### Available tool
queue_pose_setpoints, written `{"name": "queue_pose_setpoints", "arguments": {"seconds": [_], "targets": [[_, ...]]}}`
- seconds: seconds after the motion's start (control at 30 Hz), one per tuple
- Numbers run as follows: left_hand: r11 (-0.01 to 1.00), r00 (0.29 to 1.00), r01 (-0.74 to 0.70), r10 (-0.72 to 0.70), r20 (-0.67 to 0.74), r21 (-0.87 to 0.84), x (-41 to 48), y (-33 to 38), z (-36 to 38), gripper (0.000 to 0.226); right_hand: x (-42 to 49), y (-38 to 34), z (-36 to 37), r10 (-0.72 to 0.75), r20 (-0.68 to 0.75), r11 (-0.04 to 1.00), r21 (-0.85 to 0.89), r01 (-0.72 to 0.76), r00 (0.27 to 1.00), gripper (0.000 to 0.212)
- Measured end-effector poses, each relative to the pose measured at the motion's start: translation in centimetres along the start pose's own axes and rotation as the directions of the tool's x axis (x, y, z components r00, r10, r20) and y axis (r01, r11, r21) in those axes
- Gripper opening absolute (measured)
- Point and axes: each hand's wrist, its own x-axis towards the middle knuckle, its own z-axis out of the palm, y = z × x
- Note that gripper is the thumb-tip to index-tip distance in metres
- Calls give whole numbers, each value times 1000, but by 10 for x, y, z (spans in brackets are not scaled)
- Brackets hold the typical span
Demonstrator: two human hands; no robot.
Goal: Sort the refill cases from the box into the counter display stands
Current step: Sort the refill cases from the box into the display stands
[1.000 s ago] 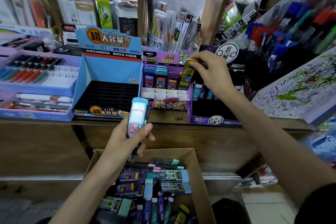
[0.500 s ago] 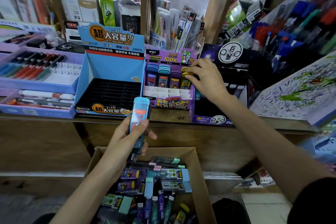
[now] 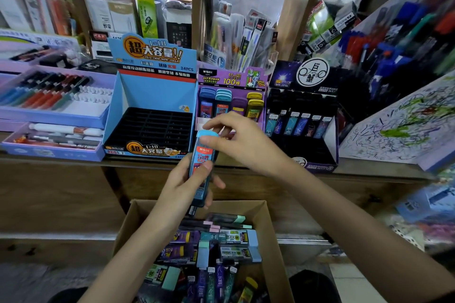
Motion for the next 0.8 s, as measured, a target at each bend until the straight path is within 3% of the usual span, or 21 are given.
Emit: {"name": "queue_pose_setpoints", "arguments": {"seconds": [0.13,0.23,0.33,0.4,0.6,0.8], "targets": [[1000,1000,-3,3,-7,21,0,2,-4,33,3,-3,5,-39,4,999,-9,39,999,11],[999,999,-20,21,-32,30,0,5,-8,40,10,-8,-4,-22,0,996,90,22,1000,5],[999,996,-27,29,-85,29,0,7,-16,34,26,-10,-31,48,-128,966,257,-14,991,9],[999,993,-27,32,-115,37,-1,8,-22,25,39,-9,-51,55,-240,961,277,14,969,7],[997,986,-32,43,-162,72,-4,11,-33,20,63,11,-60,-23,-399,999,-38,8,917,7],[997,984,-31,44,-170,74,-8,14,-39,19,73,29,-37,-72,-286,955,-296,-16,955,15]]}}
